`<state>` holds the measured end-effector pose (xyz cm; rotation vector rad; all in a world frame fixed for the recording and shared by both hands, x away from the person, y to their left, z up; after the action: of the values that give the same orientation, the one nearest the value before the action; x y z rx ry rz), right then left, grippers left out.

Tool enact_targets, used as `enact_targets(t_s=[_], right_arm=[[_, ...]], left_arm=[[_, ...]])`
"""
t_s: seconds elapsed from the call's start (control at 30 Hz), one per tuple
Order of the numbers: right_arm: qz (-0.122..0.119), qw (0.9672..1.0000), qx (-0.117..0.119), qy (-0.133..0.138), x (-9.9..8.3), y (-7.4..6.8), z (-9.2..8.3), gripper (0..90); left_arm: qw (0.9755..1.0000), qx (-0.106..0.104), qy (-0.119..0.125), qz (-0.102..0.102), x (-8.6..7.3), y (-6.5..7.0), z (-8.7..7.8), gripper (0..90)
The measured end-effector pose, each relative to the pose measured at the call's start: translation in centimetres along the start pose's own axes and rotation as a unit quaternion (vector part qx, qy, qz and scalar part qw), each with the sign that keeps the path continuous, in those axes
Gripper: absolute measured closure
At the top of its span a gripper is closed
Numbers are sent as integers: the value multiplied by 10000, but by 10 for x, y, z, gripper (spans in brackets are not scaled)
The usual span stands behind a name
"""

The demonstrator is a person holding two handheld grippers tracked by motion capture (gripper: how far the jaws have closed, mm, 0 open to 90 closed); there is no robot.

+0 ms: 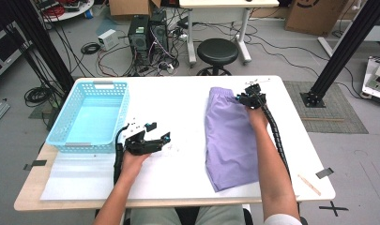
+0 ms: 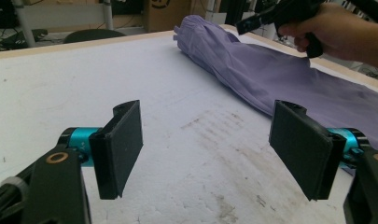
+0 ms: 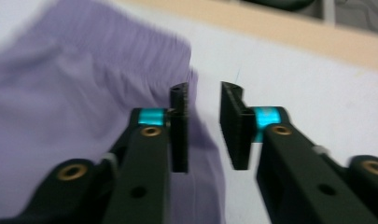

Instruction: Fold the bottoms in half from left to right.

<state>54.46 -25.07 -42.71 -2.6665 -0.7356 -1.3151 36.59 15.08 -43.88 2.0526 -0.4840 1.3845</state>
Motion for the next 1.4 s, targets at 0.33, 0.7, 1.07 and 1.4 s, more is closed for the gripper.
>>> enact_targets(t_s=[0.33,0.7,1.07,1.4], right_arm=[[-200,9951,800,552,15,-30,7,597],[-573,9966,523,-275,8,-53,50,546],[-255,9952,806,483,36,-52,17,494],[-480,9969,607,-104,28,-74,64,507]], left_arm=[[10000,-35,-4,-1,-1,0,1,259],[10000,-11,-6,-37,-4,-3,-2,259],[9999,-56,57,-61,-4,-3,-5,259],[9999,-67,11,-76,-5,-3,-4,259]])
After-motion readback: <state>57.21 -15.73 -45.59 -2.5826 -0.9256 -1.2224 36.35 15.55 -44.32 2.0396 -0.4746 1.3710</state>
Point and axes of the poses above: each handheld gripper's, and its own axes: z roughly forward along the jaws, x roughly out of its top, y roughly to its right, the point moved 2 cm from there along z, roughly forward along the jaws, and after that the axes turned 9 degrees about -z, right-handed, at the moved point
